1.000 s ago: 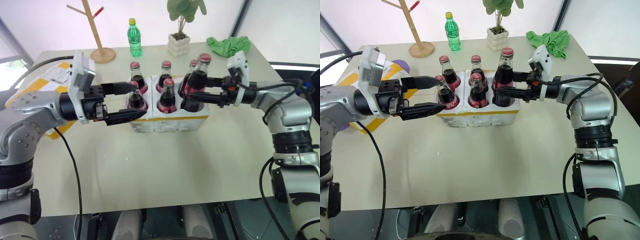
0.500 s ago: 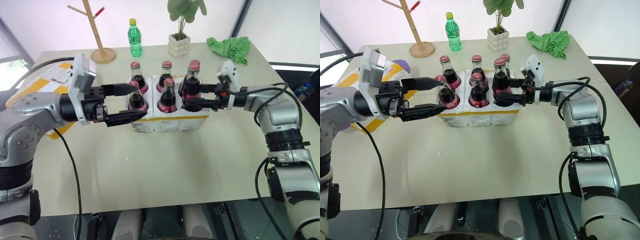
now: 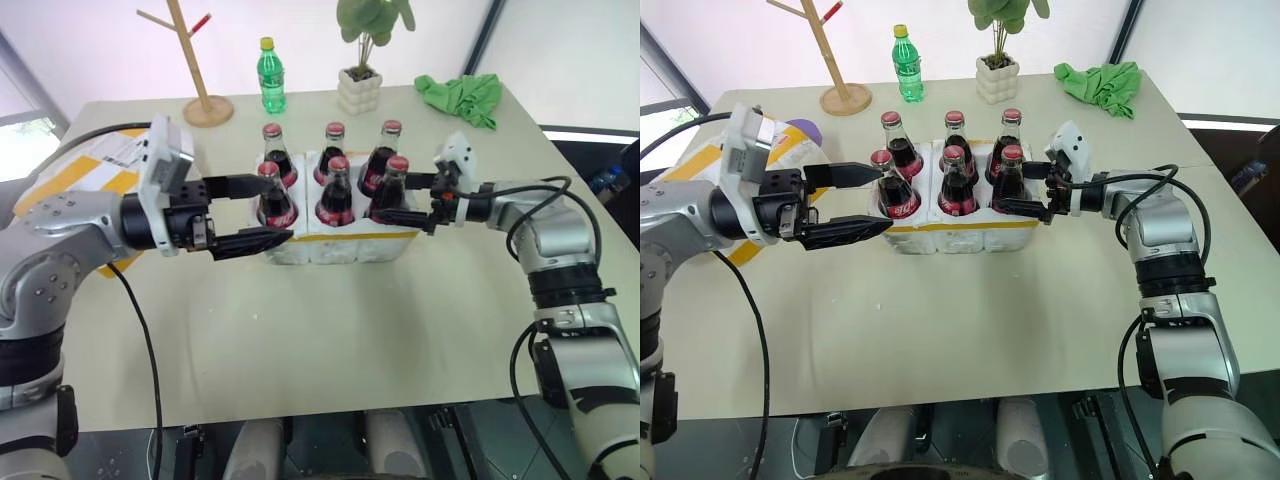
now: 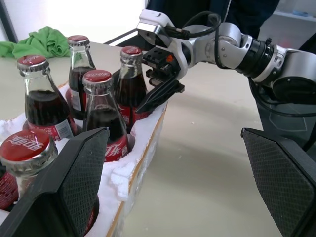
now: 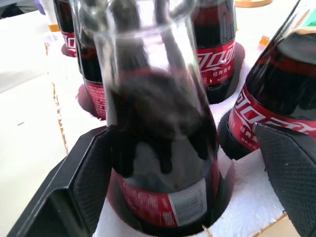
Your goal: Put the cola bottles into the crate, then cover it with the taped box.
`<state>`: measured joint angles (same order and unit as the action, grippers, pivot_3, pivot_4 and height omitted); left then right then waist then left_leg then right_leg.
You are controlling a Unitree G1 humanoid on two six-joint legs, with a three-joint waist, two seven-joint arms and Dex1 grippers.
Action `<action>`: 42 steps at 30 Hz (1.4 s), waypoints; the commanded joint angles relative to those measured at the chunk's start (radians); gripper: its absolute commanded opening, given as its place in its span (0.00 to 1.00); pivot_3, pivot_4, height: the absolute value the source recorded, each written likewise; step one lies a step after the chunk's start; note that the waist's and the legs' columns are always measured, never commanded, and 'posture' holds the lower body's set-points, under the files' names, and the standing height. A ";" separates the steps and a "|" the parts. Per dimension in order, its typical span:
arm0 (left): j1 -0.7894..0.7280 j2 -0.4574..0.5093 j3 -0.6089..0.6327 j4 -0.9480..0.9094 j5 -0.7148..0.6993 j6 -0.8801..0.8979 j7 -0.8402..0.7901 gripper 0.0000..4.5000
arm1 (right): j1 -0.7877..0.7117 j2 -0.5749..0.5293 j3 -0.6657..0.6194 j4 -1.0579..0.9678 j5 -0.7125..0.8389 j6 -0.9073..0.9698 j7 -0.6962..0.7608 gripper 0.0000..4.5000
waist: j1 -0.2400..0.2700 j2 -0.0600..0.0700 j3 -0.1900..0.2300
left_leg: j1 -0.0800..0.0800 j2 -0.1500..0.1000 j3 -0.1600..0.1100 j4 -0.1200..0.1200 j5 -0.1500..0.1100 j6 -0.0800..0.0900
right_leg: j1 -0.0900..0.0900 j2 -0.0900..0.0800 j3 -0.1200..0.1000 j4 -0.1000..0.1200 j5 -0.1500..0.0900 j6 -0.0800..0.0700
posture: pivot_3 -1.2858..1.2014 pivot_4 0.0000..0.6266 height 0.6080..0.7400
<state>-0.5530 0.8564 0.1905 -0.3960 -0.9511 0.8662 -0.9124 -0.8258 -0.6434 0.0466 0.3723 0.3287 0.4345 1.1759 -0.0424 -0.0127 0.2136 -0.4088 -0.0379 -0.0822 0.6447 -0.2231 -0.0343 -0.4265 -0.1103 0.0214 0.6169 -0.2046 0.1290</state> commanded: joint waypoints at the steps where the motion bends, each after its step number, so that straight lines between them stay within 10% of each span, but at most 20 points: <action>1: 0.024 0.030 0.075 -0.022 0.000 -0.017 0.016 1.00 | -0.016 -0.058 -0.066 -0.078 0.049 0.016 0.045 0.99 | 0.000 0.000 0.000 | 0.000 0.000 0.000 0.000 0.000 0.000 | 0.000 0.000 0.000 0.000 0.000 0.000 | 0.52 0.24 1.00; 7: 0.130 0.098 0.222 -0.059 0.047 -0.038 0.080 1.00 | -0.039 -0.211 -0.129 -0.114 0.091 -0.008 0.170 0.99 | 0.000 0.000 0.000 | 0.000 0.000 0.000 0.000 0.000 0.000 | 0.000 0.000 0.000 0.000 0.000 0.000 | 0.52 0.24 1.00; 15: 0.540 0.231 0.395 -0.174 0.452 -0.227 0.073 1.00 | -0.097 -0.363 -0.157 -0.101 0.130 0.053 0.297 0.99 | -0.005 0.000 0.000 | 0.001 0.001 0.002 -0.002 0.000 0.000 | -0.001 0.000 0.000 -0.002 -0.002 -0.004 | 0.52 0.24 1.00; 29: 0.979 0.080 0.492 -0.205 1.058 -0.334 0.328 1.00 | -0.122 -0.262 -0.175 -0.224 0.293 0.161 0.308 0.99 | 0.003 0.000 0.000 | 0.000 0.001 0.004 -0.003 -0.001 0.000 | -0.002 -0.003 0.000 -0.004 -0.003 -0.005 | 0.52 0.24 1.00; 42: 0.735 0.051 0.209 0.224 1.286 -0.469 0.573 1.00 | -0.126 -0.210 -0.175 -0.233 0.304 0.178 0.280 0.99 | 0.007 0.000 0.000 | -0.001 0.000 0.003 -0.004 -0.001 0.000 | -0.003 -0.004 -0.001 -0.003 -0.002 -0.004 | 0.52 0.24 1.00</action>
<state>0.2181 0.8927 0.4205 -0.2126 0.3033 0.4197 -0.3755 -0.9311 -0.8466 -0.1021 0.1701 0.6071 0.6081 1.4616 -0.0355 -0.0125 0.2134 -0.4093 -0.0377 -0.0792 0.6410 -0.2238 -0.0346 -0.4291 -0.1142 0.0204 0.6141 -0.2068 0.1247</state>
